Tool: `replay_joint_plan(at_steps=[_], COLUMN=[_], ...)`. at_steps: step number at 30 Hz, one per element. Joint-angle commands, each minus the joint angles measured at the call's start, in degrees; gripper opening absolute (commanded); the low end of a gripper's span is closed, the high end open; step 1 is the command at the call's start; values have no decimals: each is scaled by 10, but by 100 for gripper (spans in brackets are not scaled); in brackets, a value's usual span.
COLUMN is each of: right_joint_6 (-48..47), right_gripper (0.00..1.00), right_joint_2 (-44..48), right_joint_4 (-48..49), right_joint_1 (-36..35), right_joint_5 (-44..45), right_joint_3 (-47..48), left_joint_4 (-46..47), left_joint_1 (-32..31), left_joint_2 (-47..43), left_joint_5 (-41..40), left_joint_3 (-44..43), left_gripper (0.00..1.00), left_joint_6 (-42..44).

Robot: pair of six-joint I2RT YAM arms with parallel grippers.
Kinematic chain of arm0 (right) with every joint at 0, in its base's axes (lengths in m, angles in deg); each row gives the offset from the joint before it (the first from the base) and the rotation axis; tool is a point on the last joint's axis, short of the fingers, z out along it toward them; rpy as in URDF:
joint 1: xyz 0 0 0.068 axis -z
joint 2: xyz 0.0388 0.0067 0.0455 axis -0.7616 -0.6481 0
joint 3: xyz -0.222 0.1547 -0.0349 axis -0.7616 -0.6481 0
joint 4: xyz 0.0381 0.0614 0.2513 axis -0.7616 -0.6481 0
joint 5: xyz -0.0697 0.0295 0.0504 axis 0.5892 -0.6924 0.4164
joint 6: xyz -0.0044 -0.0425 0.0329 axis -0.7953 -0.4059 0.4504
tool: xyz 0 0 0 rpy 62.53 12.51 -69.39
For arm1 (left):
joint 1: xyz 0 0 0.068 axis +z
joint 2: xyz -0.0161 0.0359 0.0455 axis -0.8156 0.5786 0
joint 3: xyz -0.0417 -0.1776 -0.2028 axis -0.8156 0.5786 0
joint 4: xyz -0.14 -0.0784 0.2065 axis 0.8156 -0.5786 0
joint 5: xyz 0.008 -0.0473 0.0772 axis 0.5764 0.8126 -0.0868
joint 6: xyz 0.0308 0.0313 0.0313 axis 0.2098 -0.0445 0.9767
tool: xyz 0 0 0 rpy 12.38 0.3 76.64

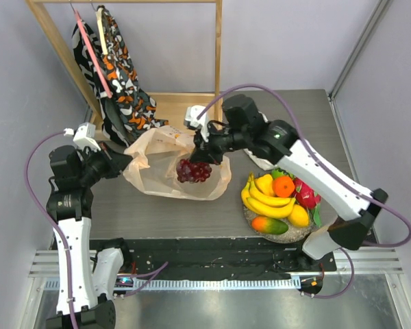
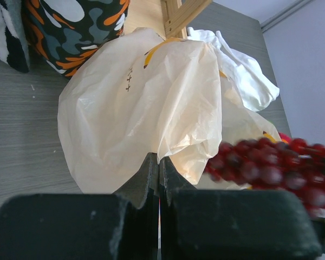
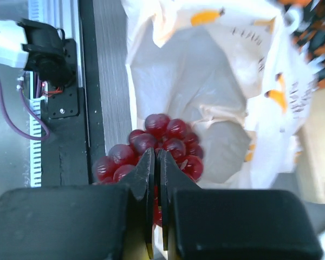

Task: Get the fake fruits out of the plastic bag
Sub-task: Take out the fake fruit from the plastic bag, then place the fake fruit on the plate.

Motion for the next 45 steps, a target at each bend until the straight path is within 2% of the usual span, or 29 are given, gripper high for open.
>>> replay_joint_plan(at_steps=[1,6,7,11,16,26,40,45], right_joint_6=[-54,-87,-106,-163,-197,-261,-298,-285], right_gripper=[1,1,1,1,1,1,1,1], right_joint_2=[82,143,161,210,271,303,326,327], right_joint_4=[-52,-112,-123,-168,-175,-137,-135,-139], right_joint_1=[11,80,120,173,179,191,200,200], right_joint_5=[3,49,52,63,92,126,138,130], right_joint_3=[45,22,19,-11,-104,-242,-293,-277], left_joint_4=[26,25,26,24,23,8,7,8], left_joint_1=[4,4,5,4,4,6,9,9], left_joint_2=[3,12,13,18,23,15,16,17], left_joint_5=[-24,-29,-29,-33,-35,-35,-28,-28], left_joint_3=[-10,-17,-18,-22,-22,-31,-23,-24], left_gripper=[0,0,0,0,0,0,0,0], left_joint_6=[-3,3,4,9,10,22,18,18])
